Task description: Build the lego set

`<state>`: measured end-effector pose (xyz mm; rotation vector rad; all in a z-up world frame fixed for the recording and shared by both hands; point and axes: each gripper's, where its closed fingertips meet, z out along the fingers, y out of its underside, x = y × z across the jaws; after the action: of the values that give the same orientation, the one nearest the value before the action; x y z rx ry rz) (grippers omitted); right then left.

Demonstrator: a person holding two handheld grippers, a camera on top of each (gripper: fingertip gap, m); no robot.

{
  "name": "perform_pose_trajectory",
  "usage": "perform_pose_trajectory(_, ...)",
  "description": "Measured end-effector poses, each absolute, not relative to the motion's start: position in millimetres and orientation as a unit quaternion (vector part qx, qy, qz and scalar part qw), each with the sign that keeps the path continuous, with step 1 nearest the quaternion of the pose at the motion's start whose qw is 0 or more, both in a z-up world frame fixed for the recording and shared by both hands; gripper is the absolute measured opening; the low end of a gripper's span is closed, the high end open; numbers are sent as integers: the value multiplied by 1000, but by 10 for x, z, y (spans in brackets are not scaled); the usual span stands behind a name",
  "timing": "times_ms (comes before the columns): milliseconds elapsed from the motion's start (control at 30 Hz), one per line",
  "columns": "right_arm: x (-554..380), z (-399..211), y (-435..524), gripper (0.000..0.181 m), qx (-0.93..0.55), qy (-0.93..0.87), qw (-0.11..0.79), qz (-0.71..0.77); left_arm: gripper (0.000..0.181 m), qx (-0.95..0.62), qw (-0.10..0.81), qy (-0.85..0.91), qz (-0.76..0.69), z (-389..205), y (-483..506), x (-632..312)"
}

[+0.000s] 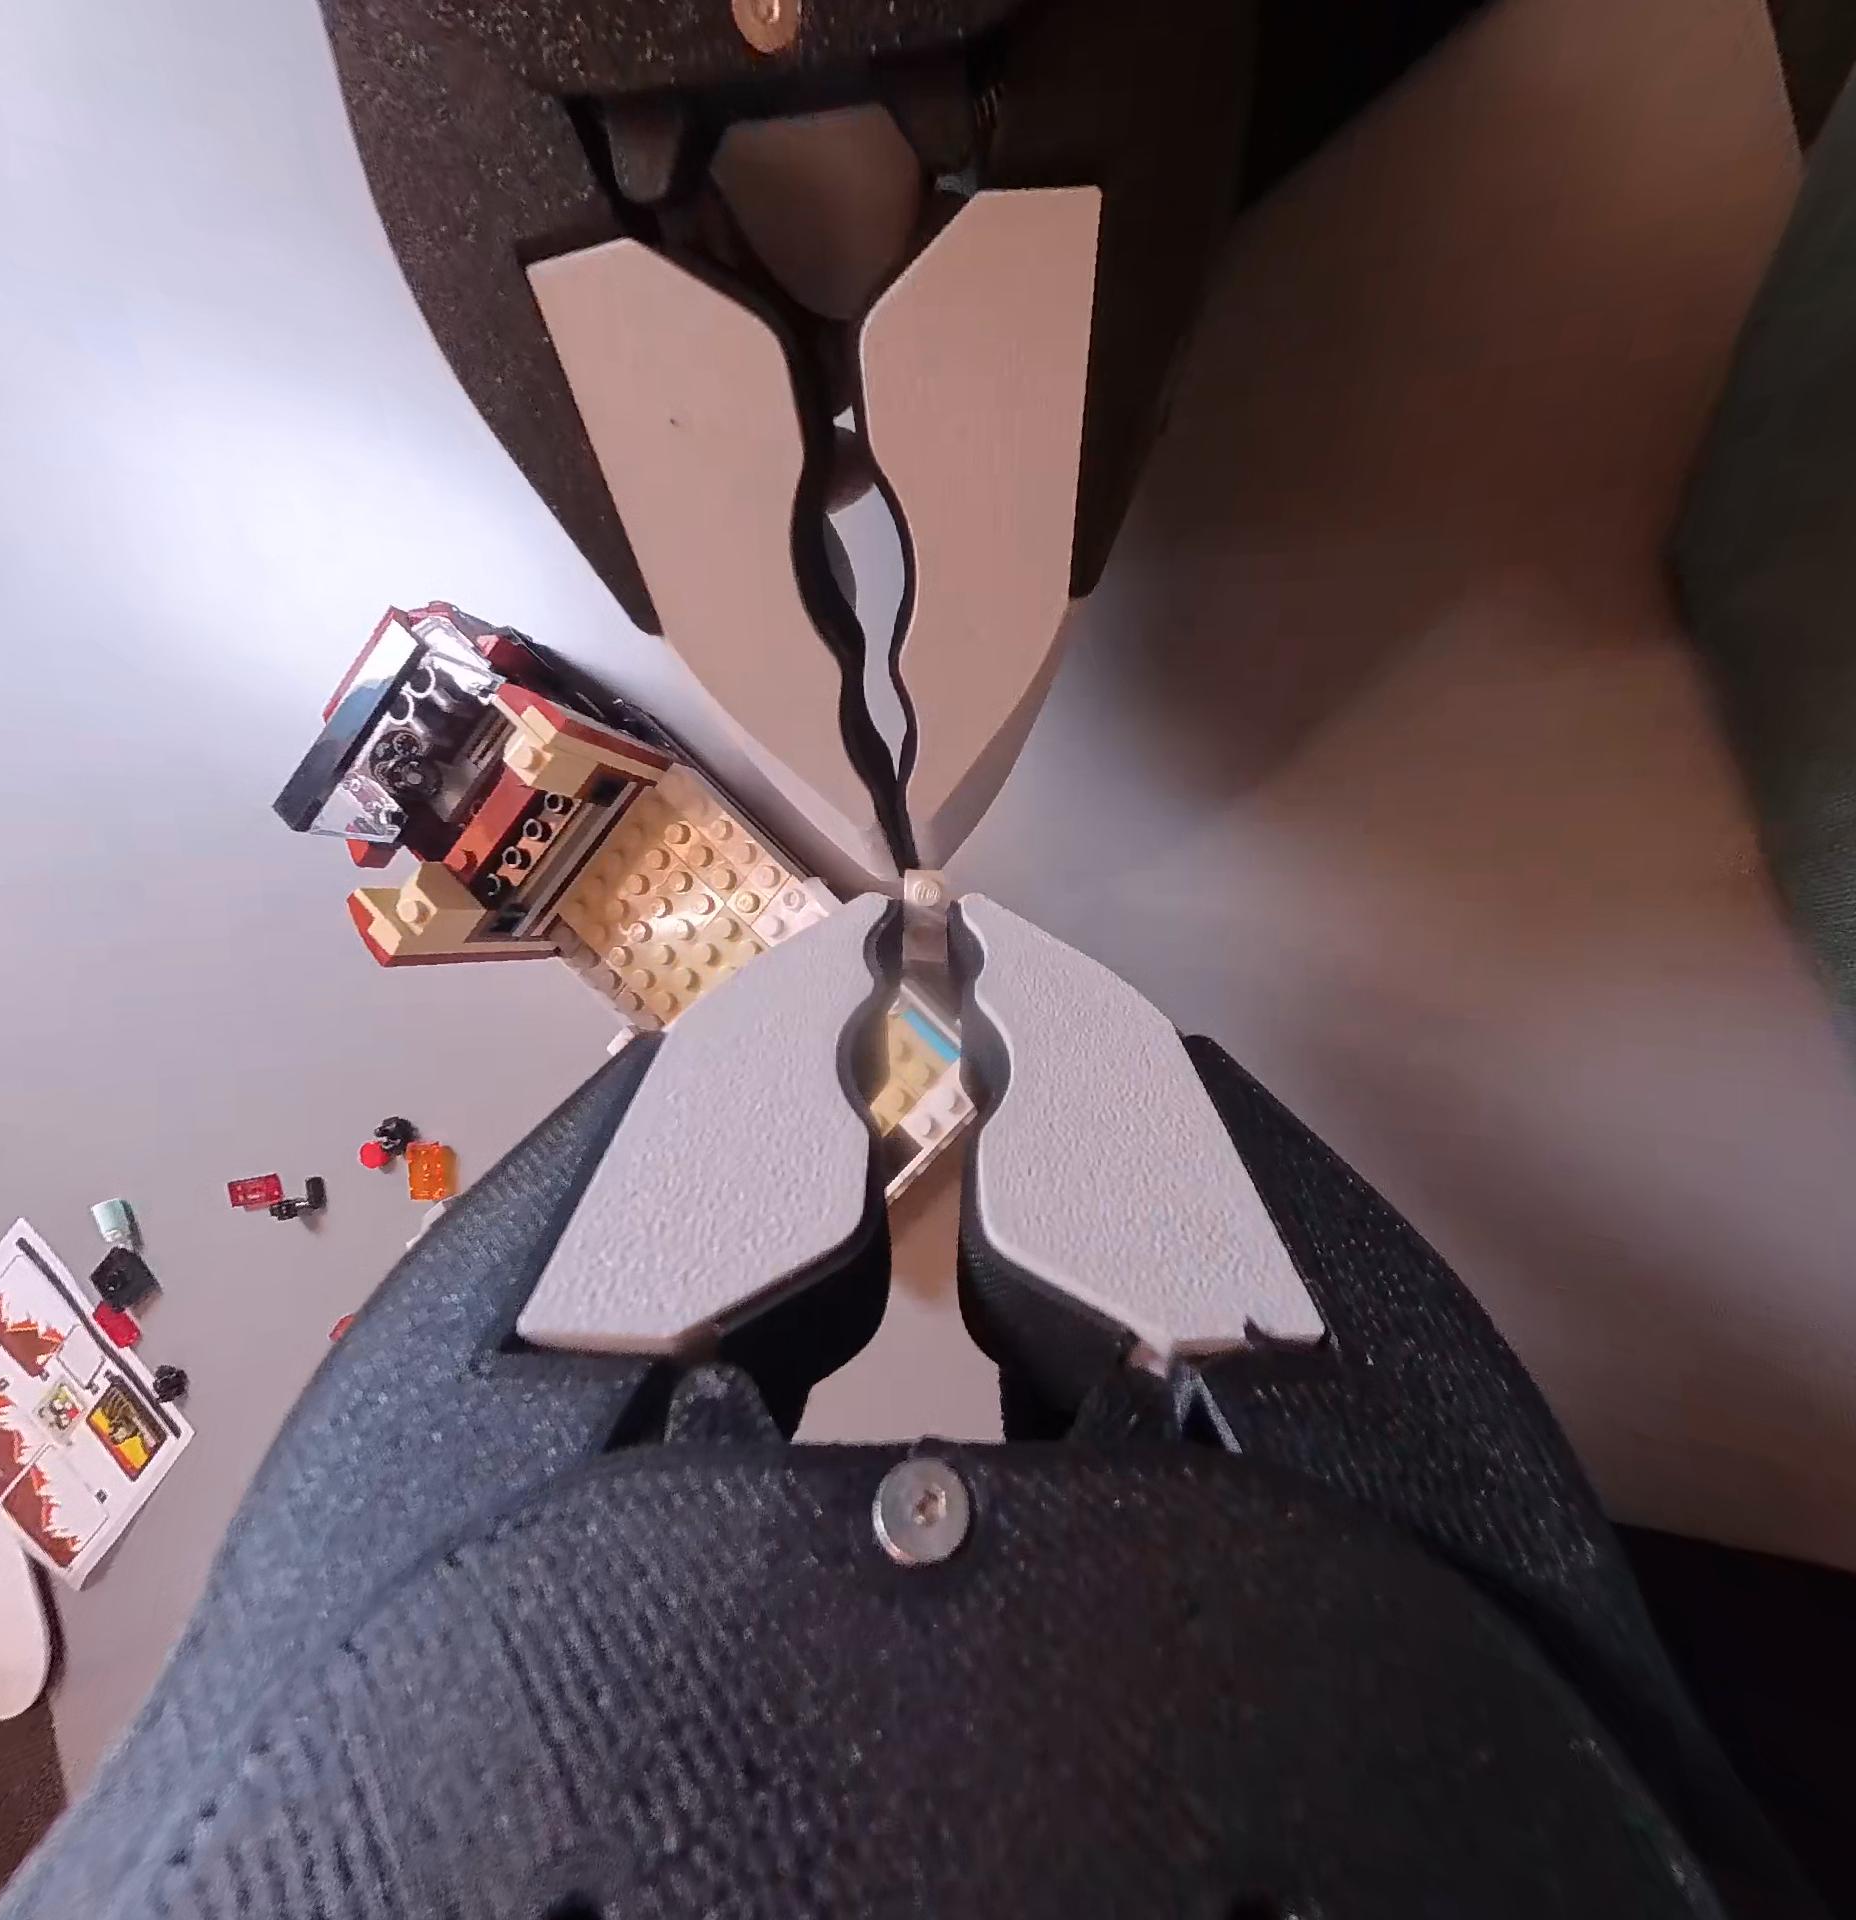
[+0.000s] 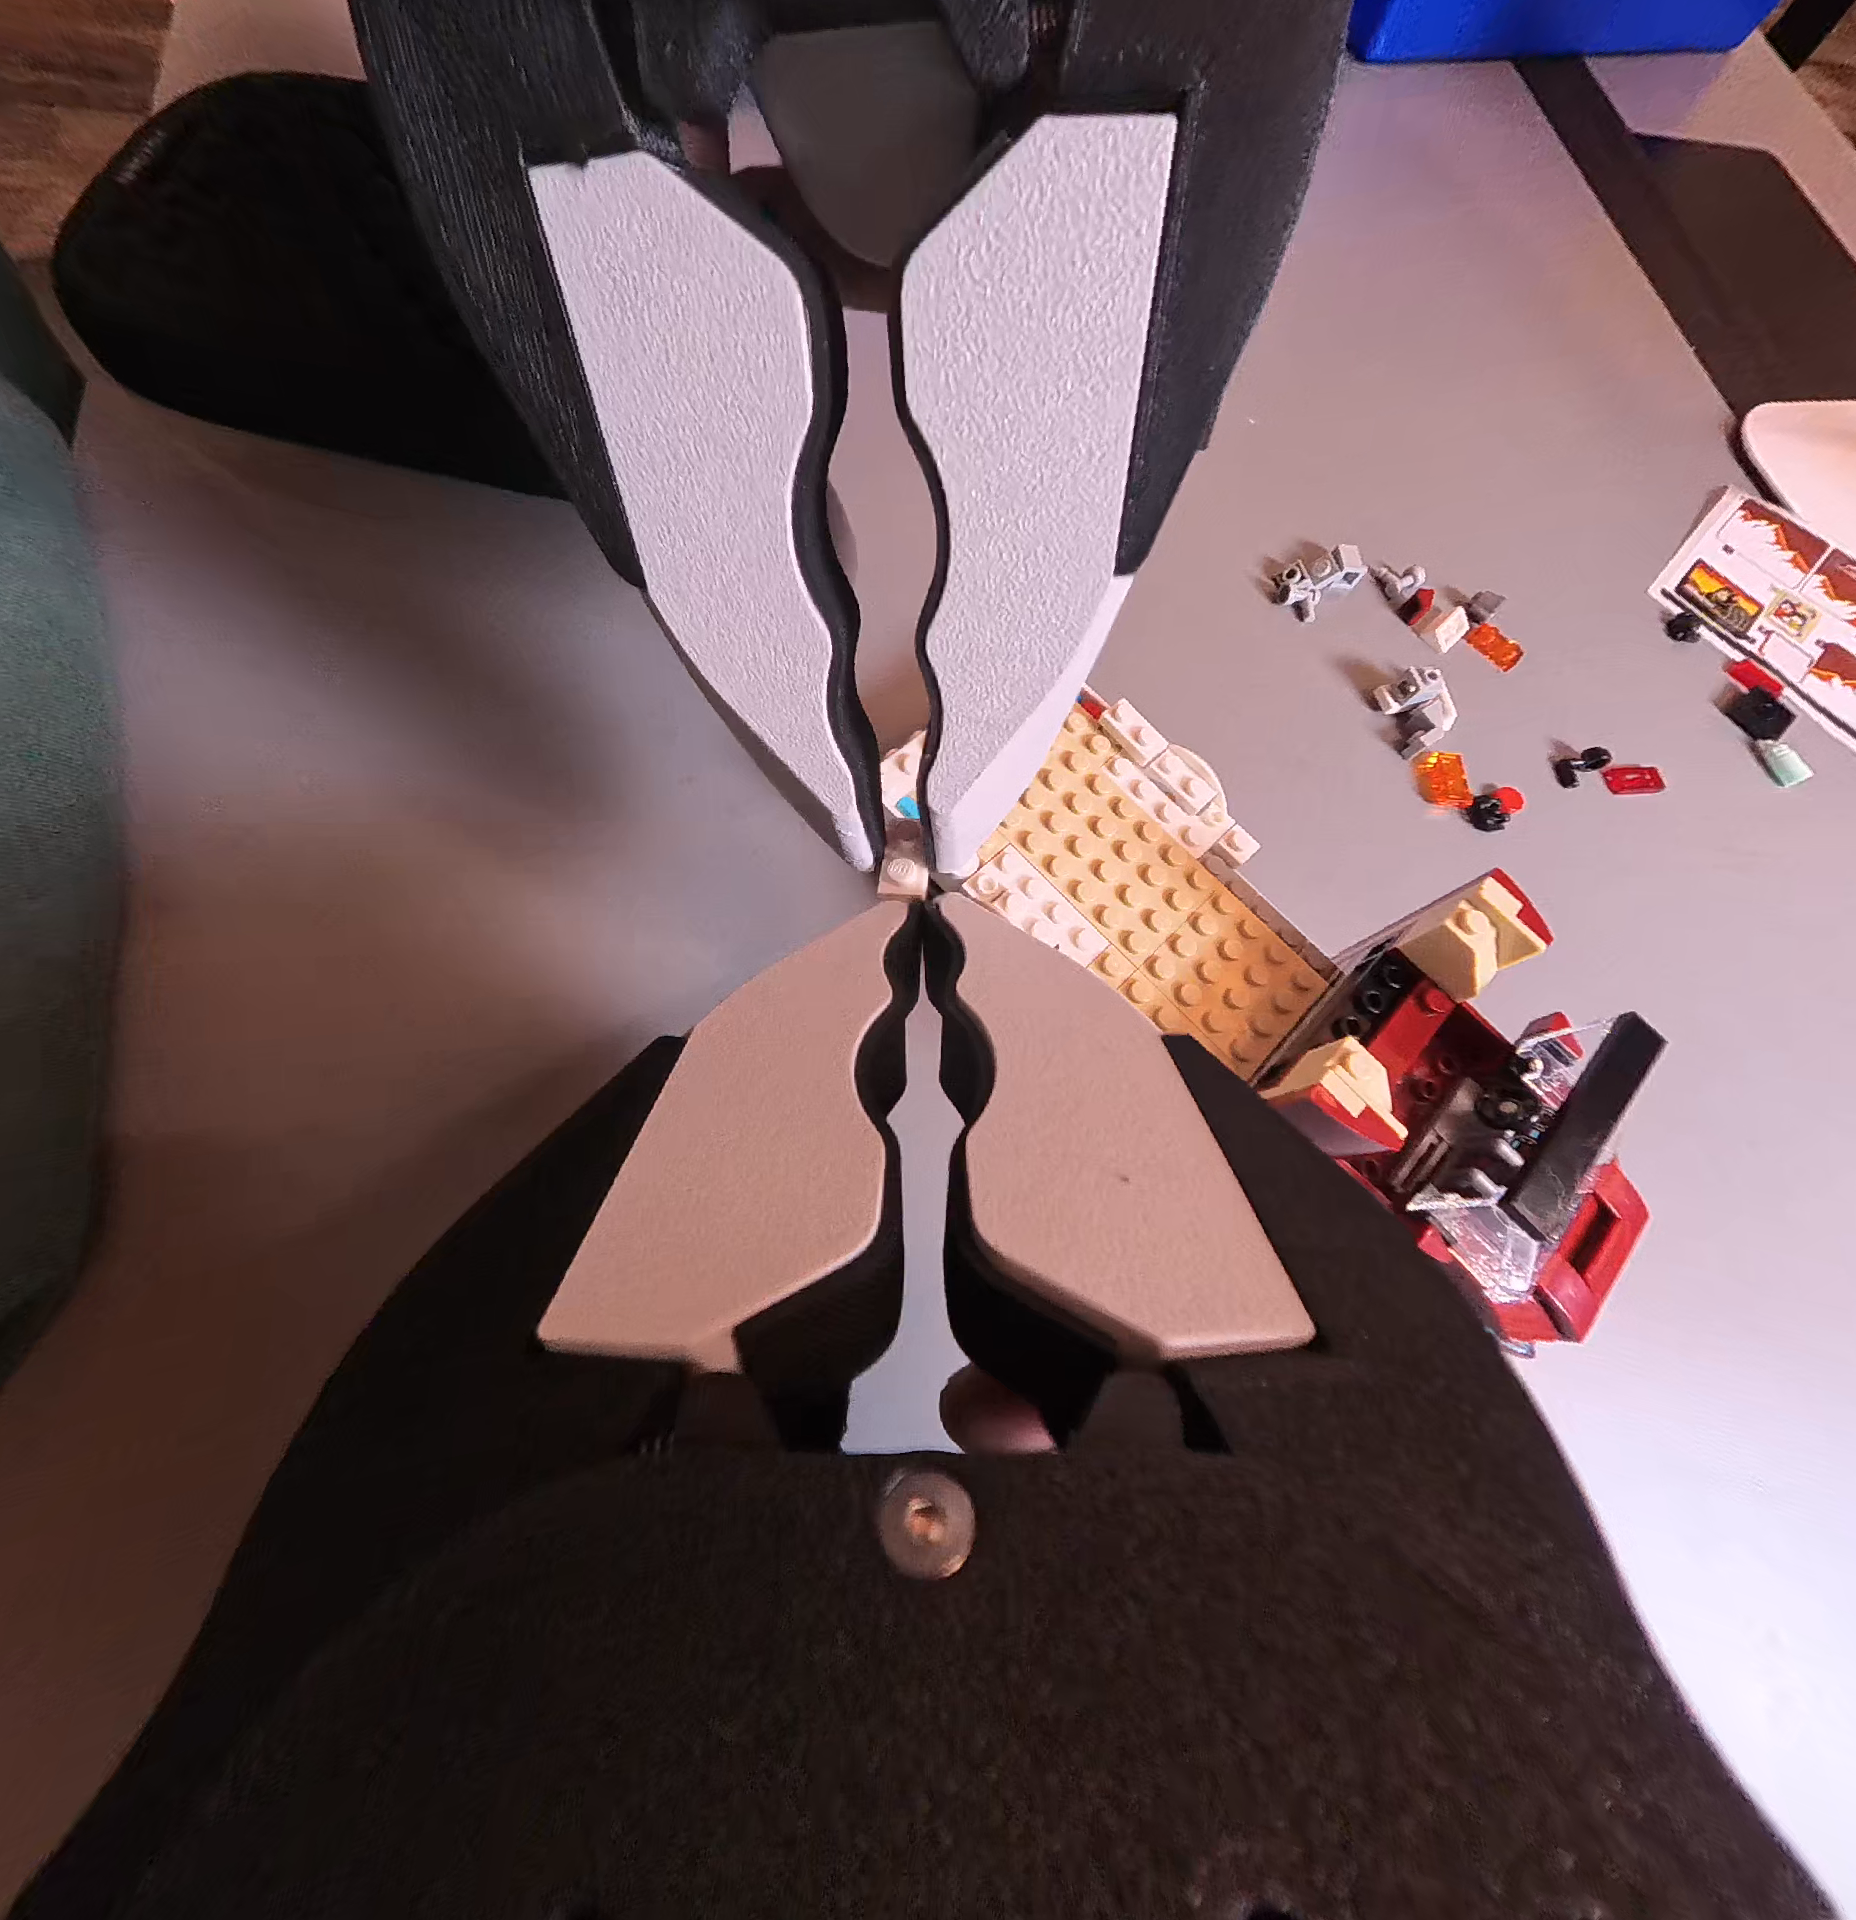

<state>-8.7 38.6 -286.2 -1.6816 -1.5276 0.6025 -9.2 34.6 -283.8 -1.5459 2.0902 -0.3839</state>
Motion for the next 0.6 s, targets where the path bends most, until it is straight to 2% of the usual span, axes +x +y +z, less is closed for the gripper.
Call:
perform_pose_trajectory(200, -46, -2831, 406, 5, -664, -592, 387, 244, 8, -583, 269, 748, -167, -2797, 381, -99)
perform_pose_trajectory(333, 60, -2749, 476, 7, -677, -564, 395, 258, 8, -649, 282, 685, -172, -2712, 696, -170)
perform_pose_trajectory(600, 164, -2694, 470, 8, -703, -519, 392, 288, 8, -785, 214, 548, -196, -2957, 1154, -207)
